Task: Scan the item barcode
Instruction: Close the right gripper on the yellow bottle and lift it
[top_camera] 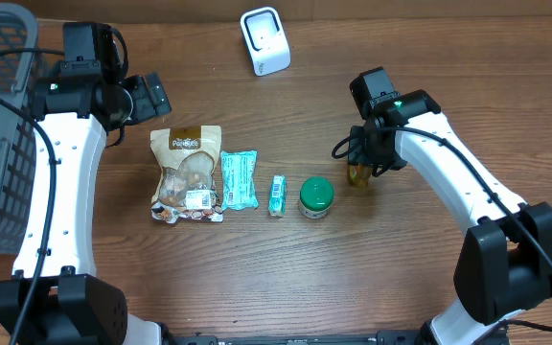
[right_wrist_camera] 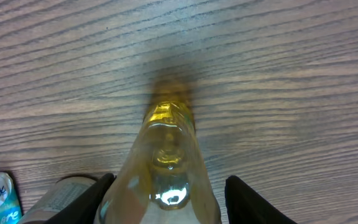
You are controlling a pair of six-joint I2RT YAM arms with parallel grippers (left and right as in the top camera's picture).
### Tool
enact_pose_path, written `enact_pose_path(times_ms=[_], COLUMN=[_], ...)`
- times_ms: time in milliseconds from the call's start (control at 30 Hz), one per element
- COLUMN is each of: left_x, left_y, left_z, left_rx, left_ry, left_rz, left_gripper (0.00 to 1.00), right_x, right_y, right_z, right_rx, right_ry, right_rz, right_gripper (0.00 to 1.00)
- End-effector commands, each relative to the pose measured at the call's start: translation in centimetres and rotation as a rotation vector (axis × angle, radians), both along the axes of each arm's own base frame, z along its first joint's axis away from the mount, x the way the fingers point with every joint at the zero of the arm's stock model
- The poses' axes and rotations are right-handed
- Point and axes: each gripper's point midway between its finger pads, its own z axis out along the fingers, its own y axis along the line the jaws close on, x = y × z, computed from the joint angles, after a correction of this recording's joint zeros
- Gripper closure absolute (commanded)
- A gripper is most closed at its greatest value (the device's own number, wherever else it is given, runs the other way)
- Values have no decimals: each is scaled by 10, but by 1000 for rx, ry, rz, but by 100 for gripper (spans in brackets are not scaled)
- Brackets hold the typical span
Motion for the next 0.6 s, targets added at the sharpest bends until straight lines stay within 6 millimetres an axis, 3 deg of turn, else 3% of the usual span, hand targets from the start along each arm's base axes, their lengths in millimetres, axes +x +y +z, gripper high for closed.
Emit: enact_pose_path(times_ms=[0,100,233,400,567], left_x=[1,1,1,1,1], left_y=[-2,-2,-2,-2,-2], left_z=[3,3,3,3,3], left_rx=[10,10,10,10,10], left_ry=[-9,-9,-9,-9,-9], left_rz=[-10,-10,-11,-10,-10], left_gripper=[0,0,1,1,0], right_x=[2,0,2,2,11], right_y=[3,2,3,6,11], right_z=[0,0,0,2,38], right_rx=[5,3,6,34,136], right_ry=[-10,-3,-12,-9,-71], right_rz=[5,5,5,4,-9], right_gripper=[48,49,59,82,84])
